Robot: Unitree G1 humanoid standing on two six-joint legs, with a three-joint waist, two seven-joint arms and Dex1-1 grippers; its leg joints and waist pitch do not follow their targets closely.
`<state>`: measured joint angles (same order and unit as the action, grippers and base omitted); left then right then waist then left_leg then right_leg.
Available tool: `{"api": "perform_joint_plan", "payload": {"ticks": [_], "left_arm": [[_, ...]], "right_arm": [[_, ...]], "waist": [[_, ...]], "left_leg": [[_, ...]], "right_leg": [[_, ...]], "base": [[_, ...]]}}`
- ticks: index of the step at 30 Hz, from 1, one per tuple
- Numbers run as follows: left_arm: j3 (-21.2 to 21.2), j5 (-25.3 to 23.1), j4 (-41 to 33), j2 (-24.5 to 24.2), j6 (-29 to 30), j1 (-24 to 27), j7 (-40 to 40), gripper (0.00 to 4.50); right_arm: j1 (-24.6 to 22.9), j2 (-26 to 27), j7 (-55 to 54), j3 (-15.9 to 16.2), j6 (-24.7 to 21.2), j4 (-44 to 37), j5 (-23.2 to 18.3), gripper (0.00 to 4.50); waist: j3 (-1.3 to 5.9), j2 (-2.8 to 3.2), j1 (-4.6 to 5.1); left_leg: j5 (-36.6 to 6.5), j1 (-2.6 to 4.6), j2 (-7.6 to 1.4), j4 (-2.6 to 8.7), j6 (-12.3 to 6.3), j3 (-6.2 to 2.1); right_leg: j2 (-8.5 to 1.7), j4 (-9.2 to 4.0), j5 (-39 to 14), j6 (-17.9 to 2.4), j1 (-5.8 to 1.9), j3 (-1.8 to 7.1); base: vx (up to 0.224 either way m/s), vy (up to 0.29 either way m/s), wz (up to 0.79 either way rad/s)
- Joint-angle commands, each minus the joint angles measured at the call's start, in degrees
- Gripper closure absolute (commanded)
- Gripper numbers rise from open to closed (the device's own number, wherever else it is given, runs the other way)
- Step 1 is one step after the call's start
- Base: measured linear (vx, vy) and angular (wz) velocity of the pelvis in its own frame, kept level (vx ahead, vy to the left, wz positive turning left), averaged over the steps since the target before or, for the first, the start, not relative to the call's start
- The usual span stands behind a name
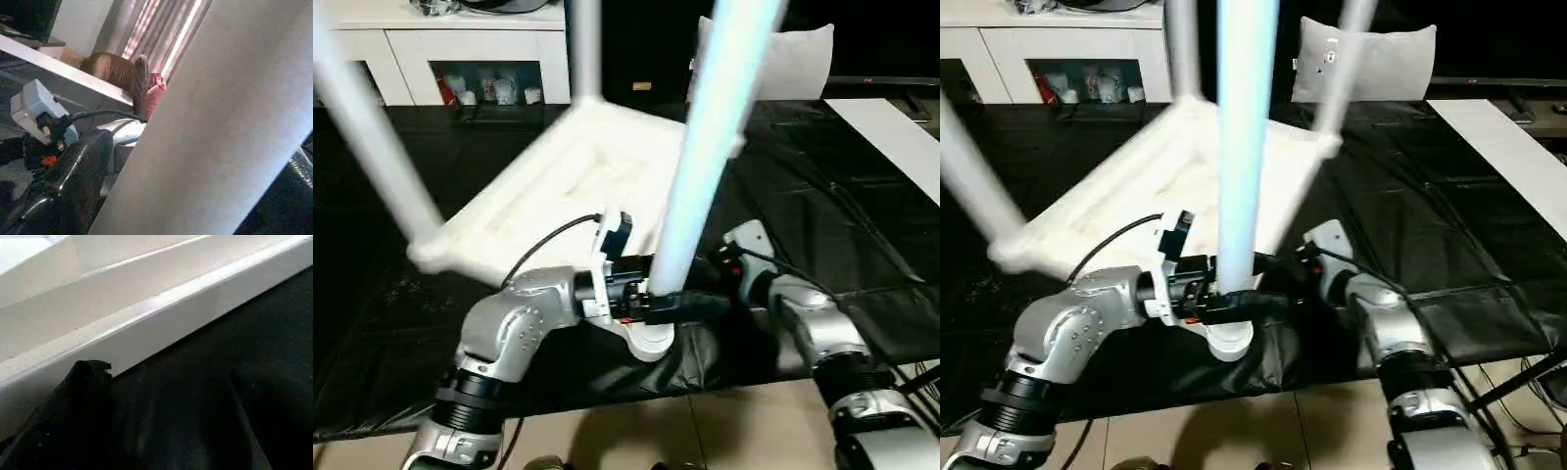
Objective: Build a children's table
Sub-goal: Rotate table base
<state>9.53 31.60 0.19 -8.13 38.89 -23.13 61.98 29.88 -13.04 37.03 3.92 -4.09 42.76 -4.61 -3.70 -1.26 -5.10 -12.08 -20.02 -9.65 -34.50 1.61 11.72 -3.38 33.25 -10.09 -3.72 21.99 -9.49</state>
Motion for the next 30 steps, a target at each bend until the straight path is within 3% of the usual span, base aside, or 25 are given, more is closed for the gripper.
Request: {"api": "perform_joint_plan", "payload": {"ticks": [1,8,12,15,20,21,24,29,30], "left_arm": [[3.42,0.68,-2.11,1.66,0.67,-1.45,-0.40,0.06],[2.97,-0.89,-0.88,3.03,-1.24,-1.82,-3.12,0.06],[1.56,-5.37,3.46,4.54,-6.88,-3.28,-8.15,0.06],[1.23,-12.53,8.20,4.82,-15.51,-4.90,-15.26,0.06],[1.58,-14.92,9.09,3.87,-17.87,-4.87,-16.94,0.06],[2.35,-15.70,8.11,2.39,-18.38,-3.74,-15.44,0.06],[3.96,-16.45,6.21,-1.88,-19.14,-1.16,-11.01,0.06],[6.10,-18.46,5.96,-8.34,-21.47,1.12,-5.90,0.06],[7.41,-20.71,7.02,-12.12,-23.14,1.70,-3.75,0.06]], "right_arm": [[1.42,2.97,2.93,3.19,1.42,-2.62,-0.30,0.00],[1.48,5.07,2.31,3.39,2.35,-2.17,0.40,0.00],[1.40,5.30,-0.18,2.46,2.36,-1.91,0.68,0.00],[1.15,4.23,-2.52,0.39,1.92,-1.47,0.41,0.00],[0.44,2.68,-3.91,-2.37,0.20,-3.40,-0.50,0.00],[-0.02,0.79,-3.02,-1.85,0.23,-4.22,0.42,0.00],[-0.80,-3.13,-1.26,-1.21,0.35,-5.45,1.78,0.00],[-2.79,-6.85,4.95,-2.72,-0.64,-9.22,-0.98,0.00],[-4.30,-8.98,8.24,-2.78,-1.04,-12.11,-1.86,0.00]], "waist": [[4.11,-0.22,-0.60],[4.18,-0.06,-0.61],[4.12,-0.13,-0.58],[4.22,-0.19,-0.66],[4.39,-0.14,-0.85],[4.41,0.13,-0.97],[4.43,0.07,-1.34],[4.20,0.19,-1.72],[4.20,0.48,-1.86]], "left_leg": [[-4.34,0.26,-5.12,3.67,-3.63,-2.63],[-4.27,0.26,-5.30,3.71,-3.14,-2.73],[-5.15,0.35,-5.06,3.72,-3.15,-2.75],[-4.93,0.31,-5.11,3.71,-3.29,-2.86],[-4.36,0.31,-5.23,3.67,-3.30,-2.85],[-4.05,0.35,-5.34,3.66,-3.29,-2.87],[-3.97,0.41,-5.30,3.66,-3.31,-2.84],[-5.59,0.52,-5.25,3.80,-3.59,-2.78],[-6.20,0.63,-5.29,3.86,-3.59,-2.86]], "right_leg": [[-7.70,-4.09,-15.70,-6.41,-3.55,5.53],[-7.81,-3.85,-13.86,-7.10,-3.61,5.65],[-7.62,-4.38,-16.16,-5.39,-3.60,5.49],[-7.62,-4.45,-16.22,-4.11,-3.61,5.49],[-7.79,-4.05,-15.20,-4.37,-3.55,5.47],[-7.71,-3.95,-14.29,-4.70,-3.44,5.48],[-7.74,-3.65,-13.11,-4.96,-3.46,5.56],[-7.53,-4.06,-15.08,-4.40,-3.33,5.52],[-7.47,-4.13,-15.79,-4.00,-3.31,5.49]], "base": [[0.000,0.000,0.00],[0.000,0.000,0.00],[0.000,0.000,0.00],[0.000,0.000,0.00],[0.000,0.000,0.00],[0.000,0.000,0.00],[0.000,0.000,0.00],[0.000,0.000,0.00],[0.000,0.000,0.00]]}}
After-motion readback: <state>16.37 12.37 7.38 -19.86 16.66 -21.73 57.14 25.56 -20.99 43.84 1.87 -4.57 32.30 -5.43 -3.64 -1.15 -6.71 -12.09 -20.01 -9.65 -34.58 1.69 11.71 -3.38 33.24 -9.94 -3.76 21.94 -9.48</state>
